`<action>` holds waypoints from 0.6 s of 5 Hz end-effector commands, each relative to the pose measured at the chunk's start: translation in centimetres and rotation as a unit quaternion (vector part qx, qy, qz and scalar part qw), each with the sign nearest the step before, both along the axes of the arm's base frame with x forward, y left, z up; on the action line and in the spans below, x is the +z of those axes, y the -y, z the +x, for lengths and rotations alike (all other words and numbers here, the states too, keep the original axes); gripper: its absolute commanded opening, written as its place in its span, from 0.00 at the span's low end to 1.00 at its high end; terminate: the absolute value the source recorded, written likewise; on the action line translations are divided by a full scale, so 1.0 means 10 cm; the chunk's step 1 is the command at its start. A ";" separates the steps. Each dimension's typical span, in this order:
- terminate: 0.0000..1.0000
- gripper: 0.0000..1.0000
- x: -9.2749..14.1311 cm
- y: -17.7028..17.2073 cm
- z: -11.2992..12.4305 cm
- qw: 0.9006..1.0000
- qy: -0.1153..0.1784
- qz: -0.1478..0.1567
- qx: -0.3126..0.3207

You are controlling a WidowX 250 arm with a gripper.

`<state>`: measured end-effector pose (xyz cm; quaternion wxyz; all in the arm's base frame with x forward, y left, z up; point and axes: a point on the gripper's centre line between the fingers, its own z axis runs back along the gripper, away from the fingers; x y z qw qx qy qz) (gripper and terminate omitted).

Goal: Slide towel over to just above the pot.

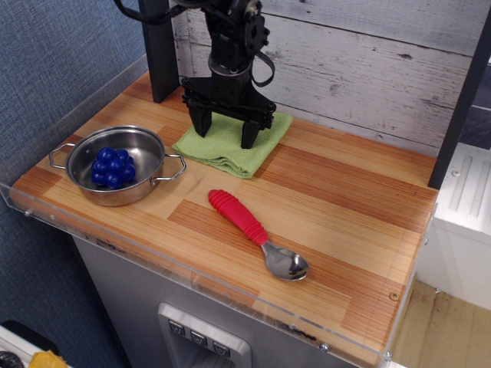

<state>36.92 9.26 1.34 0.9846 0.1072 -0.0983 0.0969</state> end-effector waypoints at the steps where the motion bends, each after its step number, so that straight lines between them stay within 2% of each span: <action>1: 0.00 1.00 0.32 -0.05 -0.01 0.999 0.034 0.001 0.007; 2: 0.00 1.00 0.47 0.01 0.03 0.999 0.053 -0.002 0.003; 3: 0.00 1.00 0.60 0.06 0.04 0.998 0.059 0.013 0.008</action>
